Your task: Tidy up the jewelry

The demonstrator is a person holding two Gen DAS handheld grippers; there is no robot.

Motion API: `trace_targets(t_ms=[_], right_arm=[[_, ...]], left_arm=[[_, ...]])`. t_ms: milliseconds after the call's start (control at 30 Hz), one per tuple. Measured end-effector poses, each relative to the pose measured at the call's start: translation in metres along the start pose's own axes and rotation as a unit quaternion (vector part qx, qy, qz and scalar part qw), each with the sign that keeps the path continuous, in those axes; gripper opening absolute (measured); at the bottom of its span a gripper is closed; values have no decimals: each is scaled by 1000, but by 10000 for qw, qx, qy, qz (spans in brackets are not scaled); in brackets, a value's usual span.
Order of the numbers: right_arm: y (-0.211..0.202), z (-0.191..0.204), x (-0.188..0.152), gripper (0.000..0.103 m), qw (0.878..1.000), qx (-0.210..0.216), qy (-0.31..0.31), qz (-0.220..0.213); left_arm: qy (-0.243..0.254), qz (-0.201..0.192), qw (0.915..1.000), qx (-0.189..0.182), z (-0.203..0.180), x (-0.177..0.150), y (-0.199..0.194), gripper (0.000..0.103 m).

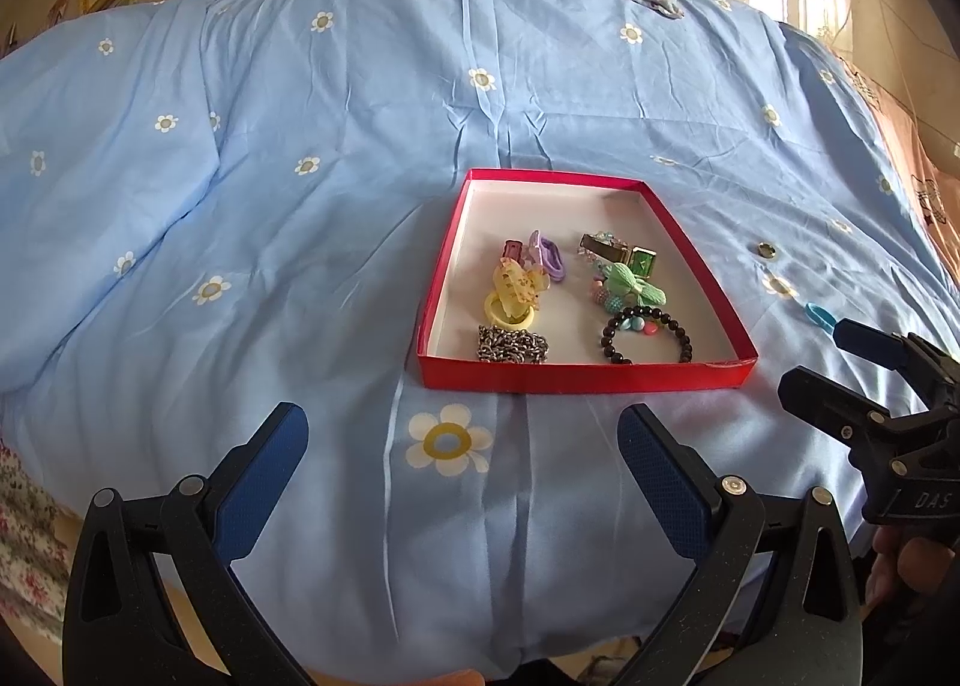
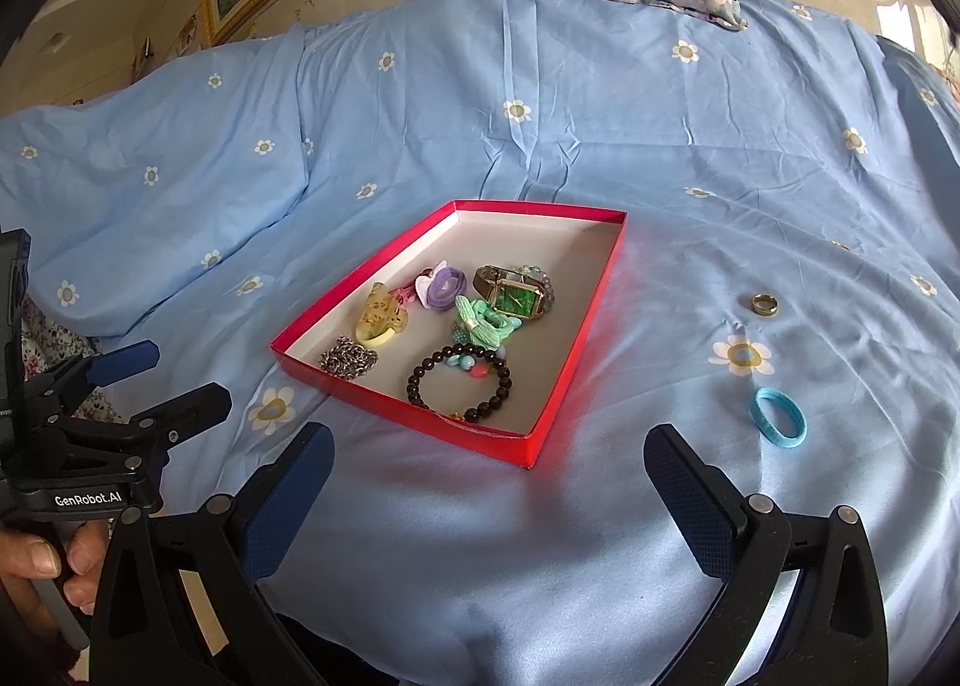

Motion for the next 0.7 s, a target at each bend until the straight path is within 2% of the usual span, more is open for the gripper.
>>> trace_targets(t_ms=[700], right_arm=[[-3, 6, 1, 103, 10000, 31, 24, -33]], left_arm=[[18, -31, 10000, -41, -3, 2, 0, 103]])
Point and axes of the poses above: each gripper's, at about its wrist camera, not at the fingertips, and y roughly the way its jaws point, z to its left, x to its top, the point moved 8 cm from there along y, roughly the way its jaws point, and after that the axes turned 15 degrees about y, right-handed, at the moved point
